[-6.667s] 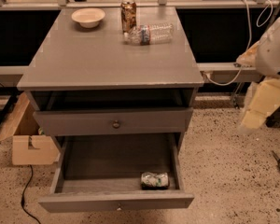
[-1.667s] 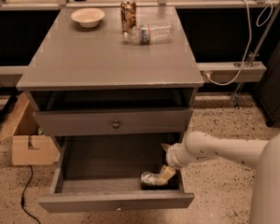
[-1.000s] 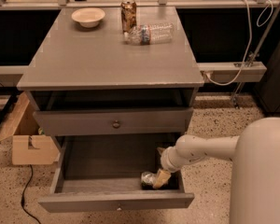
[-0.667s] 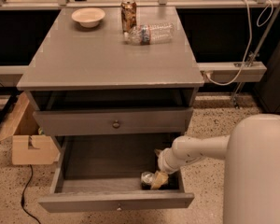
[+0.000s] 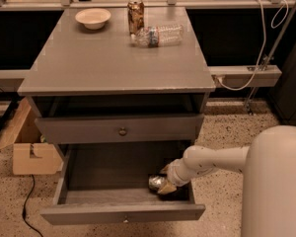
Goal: Pick 7up can from middle drawer and place on counter
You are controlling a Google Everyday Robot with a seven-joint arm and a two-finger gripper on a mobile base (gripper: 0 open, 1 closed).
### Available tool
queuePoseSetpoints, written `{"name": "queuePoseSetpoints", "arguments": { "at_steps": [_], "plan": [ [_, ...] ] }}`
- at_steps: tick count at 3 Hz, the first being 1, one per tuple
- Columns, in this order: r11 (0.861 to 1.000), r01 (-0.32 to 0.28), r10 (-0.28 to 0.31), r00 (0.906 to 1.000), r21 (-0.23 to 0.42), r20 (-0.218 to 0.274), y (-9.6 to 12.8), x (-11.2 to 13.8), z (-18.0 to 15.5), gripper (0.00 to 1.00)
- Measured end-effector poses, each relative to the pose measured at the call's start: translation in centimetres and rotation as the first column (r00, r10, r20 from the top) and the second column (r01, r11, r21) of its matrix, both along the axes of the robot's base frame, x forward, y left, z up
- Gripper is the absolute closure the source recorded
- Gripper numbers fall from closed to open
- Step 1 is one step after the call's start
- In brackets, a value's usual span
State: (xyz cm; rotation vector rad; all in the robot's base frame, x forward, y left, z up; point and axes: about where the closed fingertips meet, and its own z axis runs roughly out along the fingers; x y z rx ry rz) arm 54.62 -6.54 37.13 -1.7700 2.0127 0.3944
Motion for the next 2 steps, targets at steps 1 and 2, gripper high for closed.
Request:
{"name": "queuePoseSetpoints", "arguments": {
  "at_steps": [1,2],
  "plan": [
    [1.0,-0.007,0.007,1.0,0.021,-0.002,-0.11,-0.2,0.3,0.62],
    [0.998,-0.023,0.023,0.9997,0.055,0.004,-0.19,-0.46,1.22,0.85]
  ]
}}
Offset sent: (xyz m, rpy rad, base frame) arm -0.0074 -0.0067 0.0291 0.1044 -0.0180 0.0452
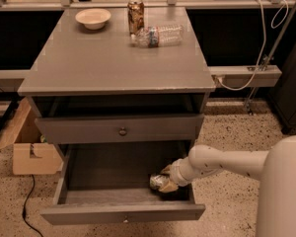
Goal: Pick 7up can from middle drawer and place on counter
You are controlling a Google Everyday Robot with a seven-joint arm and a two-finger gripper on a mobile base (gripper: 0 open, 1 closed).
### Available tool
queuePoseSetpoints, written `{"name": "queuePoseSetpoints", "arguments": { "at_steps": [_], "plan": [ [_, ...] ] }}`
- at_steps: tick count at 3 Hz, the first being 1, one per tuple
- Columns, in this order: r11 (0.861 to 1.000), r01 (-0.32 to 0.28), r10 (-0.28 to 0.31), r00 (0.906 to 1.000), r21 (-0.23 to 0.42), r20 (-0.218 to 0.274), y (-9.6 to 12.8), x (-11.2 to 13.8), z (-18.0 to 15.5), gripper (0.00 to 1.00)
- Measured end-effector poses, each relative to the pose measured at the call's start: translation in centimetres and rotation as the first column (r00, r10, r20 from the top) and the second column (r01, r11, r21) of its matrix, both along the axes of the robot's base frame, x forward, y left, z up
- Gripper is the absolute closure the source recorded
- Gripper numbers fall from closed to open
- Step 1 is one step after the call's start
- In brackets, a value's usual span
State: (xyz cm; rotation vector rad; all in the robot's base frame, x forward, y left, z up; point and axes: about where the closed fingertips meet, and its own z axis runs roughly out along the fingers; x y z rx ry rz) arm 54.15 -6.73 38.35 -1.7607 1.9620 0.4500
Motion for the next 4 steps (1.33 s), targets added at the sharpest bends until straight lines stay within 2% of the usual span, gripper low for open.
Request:
{"name": "queuePoseSetpoints", "arguments": {
  "at_steps": [1,2,3,4],
  "plan": [
    [0.996,-0.031,0.029,0.9993,0.089,0.025,-0.4,-0.4,2.8,1.0],
    [0.977,-0.089,0.076,0.9942,0.193,0.077,-2.0,-1.4,7.4,1.0],
    [0.953,-0.155,0.128,0.9844,0.26,0.121,-4.9,-3.5,12.4,1.0],
    [0.953,-0.155,0.128,0.9844,0.26,0.121,-4.9,-3.5,12.4,1.0]
  ]
}}
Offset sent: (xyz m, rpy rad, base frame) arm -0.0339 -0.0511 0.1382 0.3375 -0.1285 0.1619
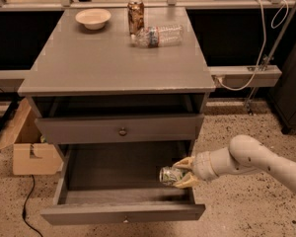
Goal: Pick 7up can from middle drawer and place on counter
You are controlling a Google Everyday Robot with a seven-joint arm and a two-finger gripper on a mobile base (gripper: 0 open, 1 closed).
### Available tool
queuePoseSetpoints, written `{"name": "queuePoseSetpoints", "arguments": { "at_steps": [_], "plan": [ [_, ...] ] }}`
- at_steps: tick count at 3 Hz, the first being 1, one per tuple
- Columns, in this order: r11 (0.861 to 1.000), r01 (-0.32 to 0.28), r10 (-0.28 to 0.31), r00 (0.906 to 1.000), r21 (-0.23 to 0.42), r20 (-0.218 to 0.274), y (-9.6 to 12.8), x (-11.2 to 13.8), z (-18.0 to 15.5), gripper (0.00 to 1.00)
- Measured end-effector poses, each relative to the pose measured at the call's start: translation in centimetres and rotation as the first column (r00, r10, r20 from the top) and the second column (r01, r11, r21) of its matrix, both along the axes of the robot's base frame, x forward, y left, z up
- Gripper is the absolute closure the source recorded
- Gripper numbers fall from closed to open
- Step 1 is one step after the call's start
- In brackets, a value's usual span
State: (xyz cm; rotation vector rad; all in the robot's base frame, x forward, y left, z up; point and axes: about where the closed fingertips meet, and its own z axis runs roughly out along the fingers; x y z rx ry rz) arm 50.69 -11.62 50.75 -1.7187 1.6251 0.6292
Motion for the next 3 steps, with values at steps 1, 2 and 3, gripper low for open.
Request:
{"name": "queuePoseSetpoints", "arguments": {
  "at_steps": [1,2,3],
  "plan": [
    [0.999,0.018,-0.016,0.9984,-0.029,0.053,0.0,-1.8,5.0,1.0],
    [0.997,0.031,-0.021,0.9915,-0.077,0.128,0.1,-3.7,11.8,1.0],
    [0.994,0.035,-0.013,0.9791,-0.105,0.203,0.7,-3.9,19.7,1.0]
  ]
}}
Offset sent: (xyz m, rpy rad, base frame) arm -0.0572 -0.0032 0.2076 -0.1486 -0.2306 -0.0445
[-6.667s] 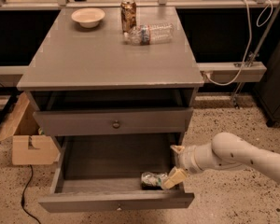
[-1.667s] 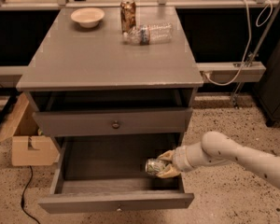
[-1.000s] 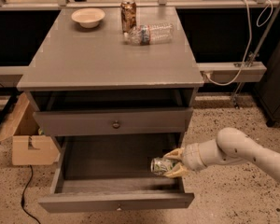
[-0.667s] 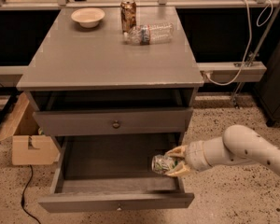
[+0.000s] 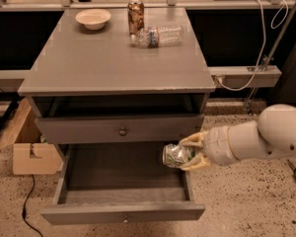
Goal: Pick 7up can from middle drawer and place on counter
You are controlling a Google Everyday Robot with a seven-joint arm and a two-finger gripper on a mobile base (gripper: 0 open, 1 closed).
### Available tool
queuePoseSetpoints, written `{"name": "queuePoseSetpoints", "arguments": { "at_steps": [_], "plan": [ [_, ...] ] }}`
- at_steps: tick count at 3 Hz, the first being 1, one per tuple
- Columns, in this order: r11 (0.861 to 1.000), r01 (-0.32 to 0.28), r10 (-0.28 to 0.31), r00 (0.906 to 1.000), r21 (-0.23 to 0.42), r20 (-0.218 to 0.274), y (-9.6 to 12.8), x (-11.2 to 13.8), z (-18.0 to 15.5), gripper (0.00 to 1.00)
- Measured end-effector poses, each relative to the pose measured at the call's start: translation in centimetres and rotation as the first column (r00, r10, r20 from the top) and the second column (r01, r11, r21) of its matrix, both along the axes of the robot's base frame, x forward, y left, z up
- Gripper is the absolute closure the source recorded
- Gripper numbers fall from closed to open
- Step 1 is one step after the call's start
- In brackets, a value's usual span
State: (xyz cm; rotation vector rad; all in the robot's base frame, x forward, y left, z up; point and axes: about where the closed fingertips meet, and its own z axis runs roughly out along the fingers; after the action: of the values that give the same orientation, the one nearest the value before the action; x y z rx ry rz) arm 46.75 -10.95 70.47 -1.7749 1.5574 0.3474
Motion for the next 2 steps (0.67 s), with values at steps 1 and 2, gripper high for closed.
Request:
{"name": "queuePoseSetpoints", "arguments": {
  "at_steps": [1,2],
  "plan": [
    [0.999,-0.019,0.024,0.9952,-0.045,0.095,0.87,1.04,6.24,1.0],
    [0.999,-0.018,0.024,0.9939,-0.05,0.108,0.9,1.18,7.02,1.0]
  ]
}}
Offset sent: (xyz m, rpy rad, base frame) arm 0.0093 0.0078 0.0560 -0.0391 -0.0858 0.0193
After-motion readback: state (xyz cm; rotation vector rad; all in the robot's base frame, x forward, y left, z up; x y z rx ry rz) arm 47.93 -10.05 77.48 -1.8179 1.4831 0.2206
